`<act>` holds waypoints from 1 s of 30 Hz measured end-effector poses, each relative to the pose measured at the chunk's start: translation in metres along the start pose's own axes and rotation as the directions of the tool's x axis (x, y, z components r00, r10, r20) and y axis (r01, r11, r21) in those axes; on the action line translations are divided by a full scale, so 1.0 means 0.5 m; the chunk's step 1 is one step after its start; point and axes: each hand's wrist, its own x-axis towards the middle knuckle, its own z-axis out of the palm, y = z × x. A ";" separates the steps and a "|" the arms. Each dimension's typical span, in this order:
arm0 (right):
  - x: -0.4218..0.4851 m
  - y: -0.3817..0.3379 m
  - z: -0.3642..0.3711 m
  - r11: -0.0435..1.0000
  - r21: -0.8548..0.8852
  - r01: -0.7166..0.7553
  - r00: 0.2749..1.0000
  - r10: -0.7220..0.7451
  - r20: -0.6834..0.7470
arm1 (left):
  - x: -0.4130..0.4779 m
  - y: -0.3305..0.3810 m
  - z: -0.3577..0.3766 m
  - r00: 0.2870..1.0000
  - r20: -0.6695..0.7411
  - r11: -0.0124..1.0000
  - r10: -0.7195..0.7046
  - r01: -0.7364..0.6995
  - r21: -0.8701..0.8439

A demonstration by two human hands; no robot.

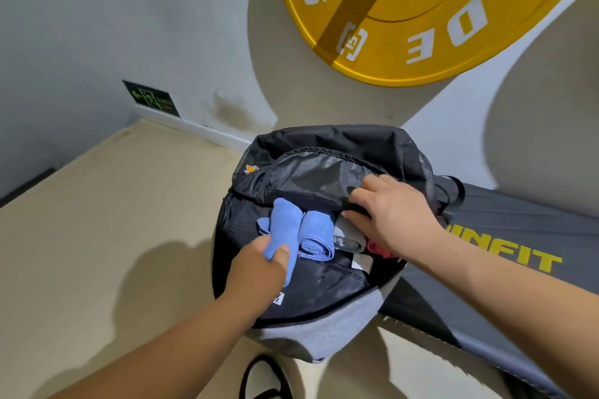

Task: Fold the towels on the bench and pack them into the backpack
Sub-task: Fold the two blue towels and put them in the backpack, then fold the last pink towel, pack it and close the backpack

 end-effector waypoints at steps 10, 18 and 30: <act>0.046 0.005 -0.041 0.936 0.277 -0.217 0.944 0.274 -0.187 | 0.069 0.007 -0.055 0.999 -0.013 0.993 0.030 -0.032 -0.112; 0.019 -0.003 -0.017 0.951 0.229 -0.207 0.975 0.220 -0.034 | 0.148 0.020 0.023 0.993 -0.094 0.989 0.072 -0.083 -0.125; -0.082 0.060 -0.115 0.935 0.276 -0.225 0.971 0.191 0.143 | -0.029 0.204 0.022 0.904 0.031 0.894 0.425 -0.425 0.138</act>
